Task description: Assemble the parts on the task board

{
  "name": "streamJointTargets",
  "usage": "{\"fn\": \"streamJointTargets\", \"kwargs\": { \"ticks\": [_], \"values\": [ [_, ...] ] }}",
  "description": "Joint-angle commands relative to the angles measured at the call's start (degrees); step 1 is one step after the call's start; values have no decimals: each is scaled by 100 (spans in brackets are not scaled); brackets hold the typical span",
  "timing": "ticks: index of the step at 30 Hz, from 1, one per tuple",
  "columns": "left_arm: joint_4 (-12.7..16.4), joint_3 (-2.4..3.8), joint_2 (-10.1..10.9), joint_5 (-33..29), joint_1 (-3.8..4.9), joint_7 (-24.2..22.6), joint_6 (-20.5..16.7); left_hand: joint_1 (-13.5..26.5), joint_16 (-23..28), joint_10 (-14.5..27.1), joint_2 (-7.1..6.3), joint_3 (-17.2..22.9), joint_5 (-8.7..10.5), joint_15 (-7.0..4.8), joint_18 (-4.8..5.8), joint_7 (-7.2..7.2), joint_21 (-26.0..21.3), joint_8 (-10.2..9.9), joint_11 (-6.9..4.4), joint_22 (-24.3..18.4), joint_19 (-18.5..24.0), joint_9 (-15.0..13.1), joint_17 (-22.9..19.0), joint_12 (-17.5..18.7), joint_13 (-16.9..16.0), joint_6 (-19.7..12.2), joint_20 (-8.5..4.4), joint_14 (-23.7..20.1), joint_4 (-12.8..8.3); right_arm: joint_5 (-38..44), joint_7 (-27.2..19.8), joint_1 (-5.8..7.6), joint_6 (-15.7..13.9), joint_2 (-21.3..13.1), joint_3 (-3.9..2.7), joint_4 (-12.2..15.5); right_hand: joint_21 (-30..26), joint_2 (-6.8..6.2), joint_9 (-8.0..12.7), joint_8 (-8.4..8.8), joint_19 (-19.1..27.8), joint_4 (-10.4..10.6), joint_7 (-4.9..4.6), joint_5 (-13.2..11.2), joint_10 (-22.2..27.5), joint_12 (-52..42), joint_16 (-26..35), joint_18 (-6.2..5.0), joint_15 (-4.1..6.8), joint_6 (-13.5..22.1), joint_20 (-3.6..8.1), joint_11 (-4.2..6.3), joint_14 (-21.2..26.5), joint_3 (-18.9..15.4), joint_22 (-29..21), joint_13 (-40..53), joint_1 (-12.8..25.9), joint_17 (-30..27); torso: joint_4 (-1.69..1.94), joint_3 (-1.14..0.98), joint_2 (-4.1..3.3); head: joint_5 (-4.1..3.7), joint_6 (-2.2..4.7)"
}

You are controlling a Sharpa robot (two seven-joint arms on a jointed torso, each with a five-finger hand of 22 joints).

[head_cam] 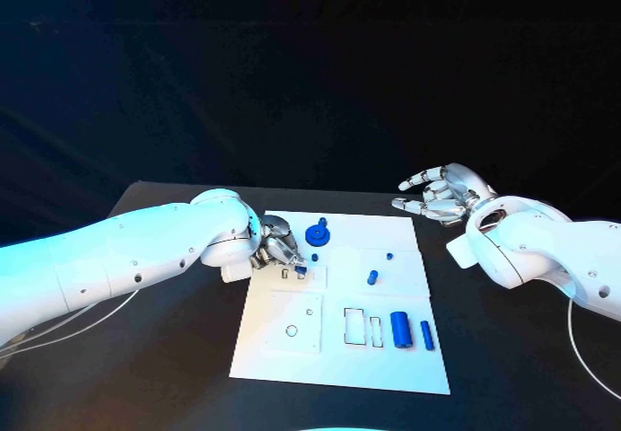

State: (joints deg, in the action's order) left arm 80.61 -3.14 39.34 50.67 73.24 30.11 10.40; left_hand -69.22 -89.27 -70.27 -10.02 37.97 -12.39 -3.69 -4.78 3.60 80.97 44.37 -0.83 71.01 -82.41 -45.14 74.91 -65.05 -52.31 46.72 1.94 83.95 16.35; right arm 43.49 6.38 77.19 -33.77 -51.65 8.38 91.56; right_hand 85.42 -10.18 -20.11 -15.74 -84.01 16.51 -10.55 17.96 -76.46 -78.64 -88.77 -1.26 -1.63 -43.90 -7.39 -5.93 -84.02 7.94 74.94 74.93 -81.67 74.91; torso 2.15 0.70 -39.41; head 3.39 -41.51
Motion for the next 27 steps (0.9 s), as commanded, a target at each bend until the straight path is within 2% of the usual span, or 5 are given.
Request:
{"fn": "streamJointTargets", "kwargs": {
  "ticks": [1, 10, 16, 27],
  "values": [
    [33, -8, -28, 561, -12, -55, -131, 56, 34, -40, -12, 1235, -32, -52, 100, -3, 27, 30, 9, 1, -14, -15, 1332, -28, -9, 38, -1, 546, -1203, 91, -64, -1, 77, -2, 0, 2, -16, 44, 5, -23, -335, 1, 1, 40, -10, -2, 29, -2, 31, -32, 14, 26, -482, 42, 1177, 85, 24, 1016, -6, -3, -3, 25, -14],
    [-6, -48, -131, 1049, -48, -23, -106, 81, 46, -63, -29, 1276, -54, -57, 104, -7, 36, 30, 4, 20, -23, -24, 1313, -49, -37, 54, -3, 540, -1228, 110, -76, -1, 76, 3, 0, 6, -20, 44, 6, -26, -333, 1, 2, 54, -11, -3, 31, -3, 32, -33, 15, 27, -481, 44, 1175, 86, 30, 1011, -13, -3, -10, 40, -32],
    [-16, -62, -184, 1140, -60, -11, -1, 147, 55, -103, -66, 1347, -146, -66, 109, -16, 49, 32, -5, 47, -37, -48, 1298, -79, -77, 87, -9, 537, -1269, 112, -84, -1, 75, 5, 0, 7, -20, 44, 6, -26, -333, 1, 2, 54, -11, -3, 31, -3, 32, -33, 15, 27, -481, 44, 1175, 86, 30, 1011, -15, -2, -11, 38, -43],
    [-33, -85, -229, 1252, -72, 7, 145, 176, 67, -134, -77, 1366, -185, -69, 110, -20, 51, 34, -9, 51, -40, -58, 1278, -109, -121, 101, -11, 531, -1280, 109, -93, -1, 73, 10, 0, 3, -33, 44, 8, -30, -326, 0, 3, 70, 9, 14, 33, -6, 33, -32, 17, 29, -479, 50, 1166, 63, 34, 1004, -13, -1, -8, 33, -67]
  ]
}}
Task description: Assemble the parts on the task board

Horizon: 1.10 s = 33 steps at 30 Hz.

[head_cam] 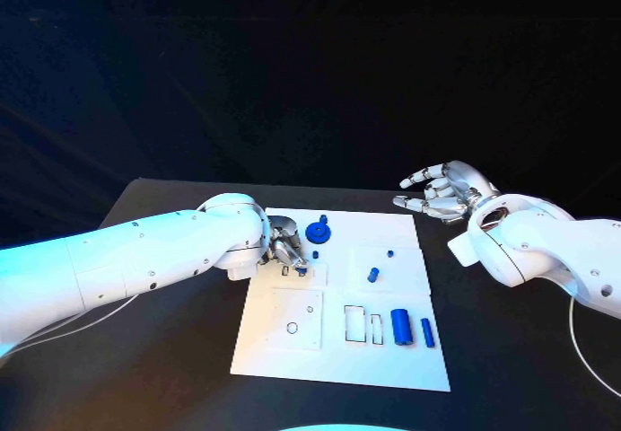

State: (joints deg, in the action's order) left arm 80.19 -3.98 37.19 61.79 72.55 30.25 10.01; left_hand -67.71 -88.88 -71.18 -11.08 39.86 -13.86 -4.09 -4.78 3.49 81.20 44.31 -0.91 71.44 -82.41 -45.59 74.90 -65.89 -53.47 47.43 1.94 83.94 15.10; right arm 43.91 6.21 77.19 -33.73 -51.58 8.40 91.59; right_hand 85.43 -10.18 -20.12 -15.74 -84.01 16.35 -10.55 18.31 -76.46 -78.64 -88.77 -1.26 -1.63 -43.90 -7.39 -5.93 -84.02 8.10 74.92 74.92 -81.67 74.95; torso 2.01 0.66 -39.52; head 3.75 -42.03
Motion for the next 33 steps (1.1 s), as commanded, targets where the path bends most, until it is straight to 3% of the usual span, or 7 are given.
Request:
{"fn": "streamJointTargets", "kwargs": {
  "ticks": [1, 5, 33],
  "values": [
    [9, -2, -14, 146, -3, -5, 214, 33, 27, -54, 25, 1183, -52, -31, 112, -11, 32, 40, -3, 17, -44, -16, 1282, -37, -21, 35, -11, 533, -1159, 67, -76, -1, 70, 4, -1, 1, -33, 44, 9, -31, -326, 16, 4, 34, 9, 14, 33, -6, 33, -32, 17, 29, -479, 34, 1168, 64, 34, 1000, 2, 2, 3, -3, -15],
    [3, -6, -8, 173, -5, 3, 313, 102, 31, -82, -1, 1235, -193, -40, 113, -21, 35, 46, -12, 26, -50, -45, 1276, -61, -55, 60, -18, 532, -1200, 65, -87, -1, 78, 4, -1, -1, -30, 43, 11, -36, -328, 15, 5, 42, 7, 12, 33, -5, 35, -34, 18, 30, -479, 38, 1170, 66, 40, 1001, 3, 1, 5, 3, -16],
    [-54, -24, -65, 208, -6, 22, 469, 201, 30, -129, -8, 1243, -293, -46, 112, -34, 30, 59, -21, 20, -49, -73, 1277, -96, -103, 97, -21, 534, -1202, 63, -91, -2, 106, 10, -1, -9, -29, 41, 12, -41, -329, 16, 7, 49, 6, 13, 33, -5, 36, -35, 20, 31, -479, 41, 1172, 66, 49, 1002, 1, 3, -2, 9, -24]
  ]
}}
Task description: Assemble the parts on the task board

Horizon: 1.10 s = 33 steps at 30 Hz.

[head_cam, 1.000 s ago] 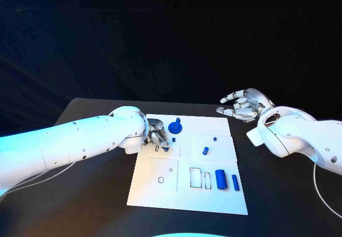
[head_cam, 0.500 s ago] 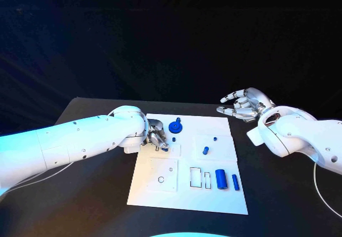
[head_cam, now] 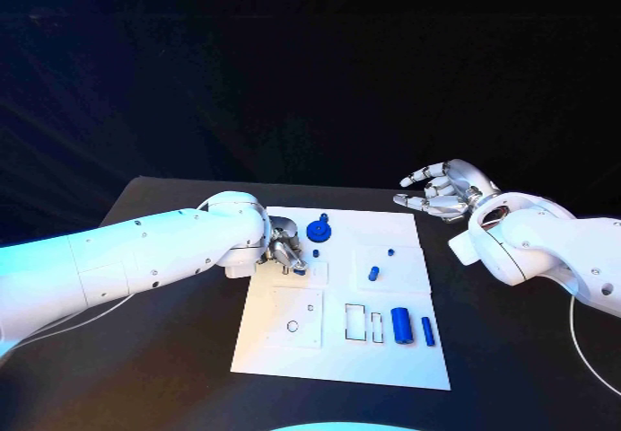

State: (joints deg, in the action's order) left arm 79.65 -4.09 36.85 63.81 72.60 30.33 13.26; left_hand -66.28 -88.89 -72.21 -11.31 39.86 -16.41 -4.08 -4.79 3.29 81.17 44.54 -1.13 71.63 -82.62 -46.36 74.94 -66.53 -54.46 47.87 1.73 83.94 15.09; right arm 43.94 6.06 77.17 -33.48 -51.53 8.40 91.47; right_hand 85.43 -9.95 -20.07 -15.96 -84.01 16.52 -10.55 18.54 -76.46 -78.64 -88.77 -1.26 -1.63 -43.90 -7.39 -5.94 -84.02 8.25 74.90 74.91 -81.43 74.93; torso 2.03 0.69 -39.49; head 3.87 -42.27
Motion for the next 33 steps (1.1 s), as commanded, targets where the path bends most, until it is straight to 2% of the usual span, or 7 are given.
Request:
{"fn": "streamJointTargets", "kwargs": {
  "ticks": [1, 7, 19, 29, 33],
  "values": [
    [-7, -14, -42, 0, -11, 14, 143, 77, 28, -34, 19, 1242, -45, -48, 112, -18, 32, 41, -2, -2, -27, -1, 1277, -37, -11, 62, 0, 536, -1197, 60, -75, -1, 82, 5, -1, 3, -29, 17, 7, -19, -329, 0, 6, 27, 6, 13, 33, -5, 36, -35, 20, 31, -480, 25, 1173, 66, 26, 1004, -5, 2, -4, -1, -4],
    [-106, -17, -105, -136, -10, 21, 188, 165, 21, -96, 50, 1239, -55, -61, 111, -44, 29, 64, -22, -6, -27, -24, 1288, -86, -77, 115, -9, 539, -1182, 60, -72, -1, 84, 7, -1, 3, -29, 17, 7, -19, -329, 0, 6, 27, 6, 13, 33, -5, 36, -35, 20, 31, -480, 25, 1173, 66, 26, 1004, -5, -6, -4, 1, -20],
    [-267, -23, -240, -348, -5, 57, 561, 408, -14, -285, 155, 1187, -87, -126, 110, -144, 22, 168, -106, -4, -31, -105, 1343, -228, -248, 301, -65, 558, -1178, 60, -71, -1, 96, 26, -1, 8, -42, 20, 12, -32, -323, -4, 10, 42, 7, 14, 36, -8, 39, -39, 23, 35, -477, 40, 1165, 63, 34, 995, -1, -6, -3, -1, -36],
    [-333, -26, -303, -337, -3, 65, 621, 509, -33, -348, 222, 1155, -106, -155, 118, -185, 36, 212, -139, 33, -50, -135, 1373, -261, -284, 378, -92, 568, -1164, 59, -77, -1, 80, 28, -1, 6, -42, 20, 12, -32, -323, -4, 10, 42, 7, 14, 36, -8, 39, -39, 23, 35, -477, 40, 1165, 63, 34, 995, 3, -8, -1, -7, -49],
    [-349, -29, -320, -332, -3, 69, 618, 601, -42, -386, 298, 1121, -108, -176, 129, -216, 61, 249, -164, 87, -75, -157, 1387, -276, -303, 442, -112, 572, -1129, 59, -80, -1, 78, 31, -1, 8, -42, 20, 12, -32, -323, -4, 10, 42, 7, 14, 36, -8, 39, -39, 23, 35, -477, 40, 1165, 63, 34, 995, 5, -6, 1, -3, -51]
  ]
}}
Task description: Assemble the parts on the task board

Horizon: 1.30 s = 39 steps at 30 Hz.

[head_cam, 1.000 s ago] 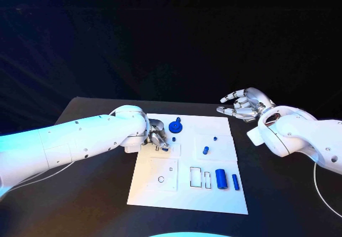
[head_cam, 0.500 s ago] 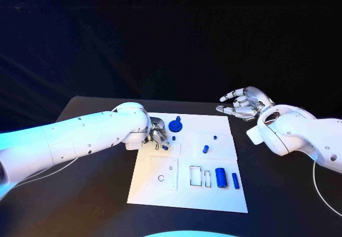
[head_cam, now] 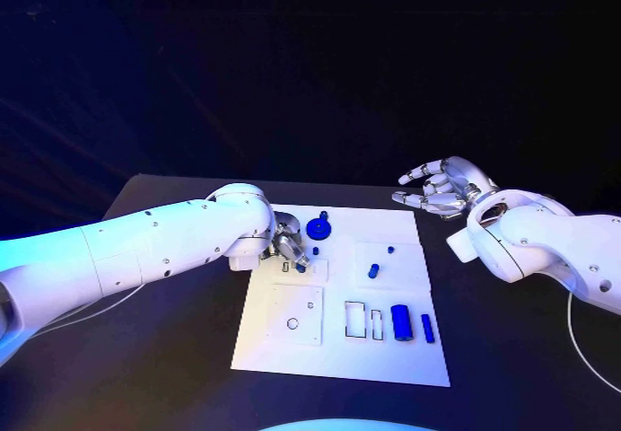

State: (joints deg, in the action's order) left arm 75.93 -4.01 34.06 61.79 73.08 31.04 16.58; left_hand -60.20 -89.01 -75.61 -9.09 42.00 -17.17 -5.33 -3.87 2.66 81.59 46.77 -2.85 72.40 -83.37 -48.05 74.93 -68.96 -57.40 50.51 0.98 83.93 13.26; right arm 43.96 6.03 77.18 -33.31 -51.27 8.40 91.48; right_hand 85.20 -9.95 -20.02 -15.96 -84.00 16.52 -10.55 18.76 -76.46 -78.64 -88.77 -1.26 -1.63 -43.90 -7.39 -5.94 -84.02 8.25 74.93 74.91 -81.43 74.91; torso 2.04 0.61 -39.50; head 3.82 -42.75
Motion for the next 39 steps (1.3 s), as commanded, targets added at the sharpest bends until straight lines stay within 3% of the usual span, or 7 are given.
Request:
{"fn": "streamJointTargets", "kwargs": {
  "ticks": [1, 11, 25, 39],
  "values": [
    [21, -37, -43, -128, -51, -1, 287, 0, -34, -54, 81, 905, -36, -55, 42, -159, 27, 34, 3, 29, -9, 8, 1396, -38, -14, 188, -41, 574, -950, 56, -78, -1, 59, 5, -2, 6, -19, 20, 7, -32, -323, -4, 10, 20, 7, 14, 37, -8, 39, -39, 23, 35, -477, 41, 1162, 63, 34, 997, 1, 3, 0, 1, -5],
    [22, -39, -37, -93, -51, -4, 334, 147, -73, -118, 143, 818, -32, -92, 48, -215, 40, 116, -43, 62, -27, -38, 1463, -55, -33, 307, -76, 594, -926, 54, -80, -1, 54, -4, -2, 5, -16, 20, 10, -36, -325, -2, 11, 23, 8, 15, 38, -7, 41, -36, 25, 36, -477, 46, 1165, 60, 43, 993, -1, 7, 0, 1, -14],
    [36, -40, -5, -5, -50, -8, 364, 522, -99, -167, -3, 299, 28, -123, 58, -266, 50, 114, -80, 106, -45, -48, 1507, -48, -36, 367, -111, 607, -738, 51, -121, -1, 17, -2, -2, 9, -11, 20, 19, -47, -328, 2, 12, -17, 5, 14, 37, -6, 43, -29, 28, 36, -478, 56, 1169, 59, 76, 999, -2, 10, 2, -3, -45],
    [14, -40, -11, 46, -50, -12, 324, 653, -99, -187, 14, -57, 108, -134, 60, -283, 49, 92, -93, 116, -49, -32, 1507, -48, -44, 431, -123, 607, -552, 44, -137, -1, -4, -12, -2, 19, -18, 25, 29, -66, -326, 6, 13, -99, 4, 13, 38, -7, 44, -25, 31, 38, -478, 58, 1166, 54, 133, 998, -8, 1, -1, -5, -32]
  ]
}}
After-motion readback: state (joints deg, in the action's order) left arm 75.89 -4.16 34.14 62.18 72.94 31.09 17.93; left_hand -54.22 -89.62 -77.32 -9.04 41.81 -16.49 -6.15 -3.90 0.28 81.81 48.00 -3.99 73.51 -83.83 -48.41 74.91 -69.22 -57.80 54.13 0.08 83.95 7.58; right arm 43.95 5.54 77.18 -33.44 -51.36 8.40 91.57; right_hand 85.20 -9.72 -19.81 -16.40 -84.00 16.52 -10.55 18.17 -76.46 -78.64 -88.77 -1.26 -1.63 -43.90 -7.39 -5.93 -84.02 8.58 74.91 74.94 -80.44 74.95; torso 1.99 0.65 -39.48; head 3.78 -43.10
